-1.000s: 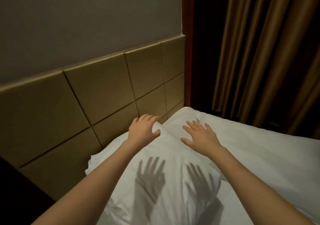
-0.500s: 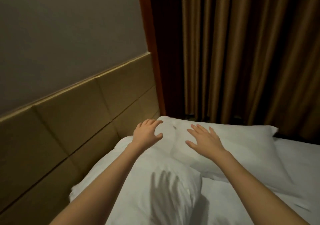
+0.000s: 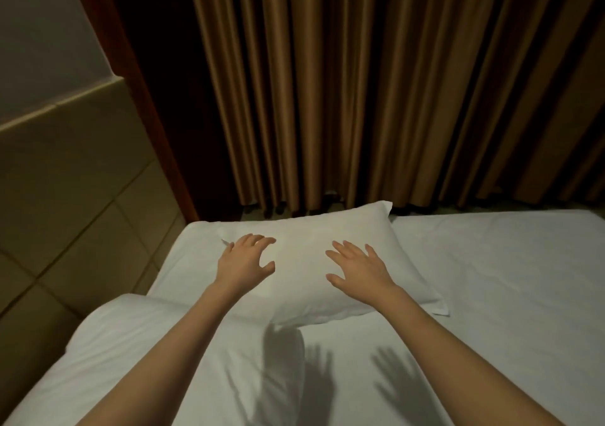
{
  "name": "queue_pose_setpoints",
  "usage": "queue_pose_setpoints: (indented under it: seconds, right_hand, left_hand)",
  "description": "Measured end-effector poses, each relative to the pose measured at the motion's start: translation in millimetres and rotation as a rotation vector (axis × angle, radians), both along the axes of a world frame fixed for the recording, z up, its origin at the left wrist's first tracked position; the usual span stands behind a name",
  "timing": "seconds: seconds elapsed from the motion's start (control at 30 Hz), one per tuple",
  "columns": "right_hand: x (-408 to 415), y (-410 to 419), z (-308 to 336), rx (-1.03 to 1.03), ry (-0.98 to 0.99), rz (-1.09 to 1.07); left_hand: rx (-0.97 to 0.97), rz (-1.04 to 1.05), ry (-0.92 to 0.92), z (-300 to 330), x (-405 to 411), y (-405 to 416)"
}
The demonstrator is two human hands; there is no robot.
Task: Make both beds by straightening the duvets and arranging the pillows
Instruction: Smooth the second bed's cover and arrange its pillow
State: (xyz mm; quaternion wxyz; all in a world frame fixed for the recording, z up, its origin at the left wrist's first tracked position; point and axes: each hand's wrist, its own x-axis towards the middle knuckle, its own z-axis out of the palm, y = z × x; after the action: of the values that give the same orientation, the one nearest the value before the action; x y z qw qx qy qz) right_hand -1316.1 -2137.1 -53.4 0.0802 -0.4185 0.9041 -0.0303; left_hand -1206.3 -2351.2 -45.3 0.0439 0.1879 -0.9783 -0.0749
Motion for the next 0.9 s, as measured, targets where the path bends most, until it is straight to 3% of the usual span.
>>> queue_pose_setpoints:
  seconds: [0.27,0.53,0.83,0.9]
  right_hand:
    - [-76.3,11.9,-69.4,0.079,-0.099,-0.053]
    - [-146.8,-35.5,-163.8,0.123,-0.200,-0.034]
    - [-222.6,-108.0,-245.5,-0.042,-0.258,-0.154]
    - [-235.1,-118.8,-264.1,-0.020,-0.210,-0.165]
  left_hand:
    - [0.100,0.019,-0.109,-85.0,-60.8,-0.2]
    - [0.147,0.031,-0.236,-176.7,-133.1,-37.2]
    - [0.341,0.125,-0.161,-263.4,-194.9,-95.4]
    - [0.287,0.143,-0.118,-282.6,-203.6,-99.6]
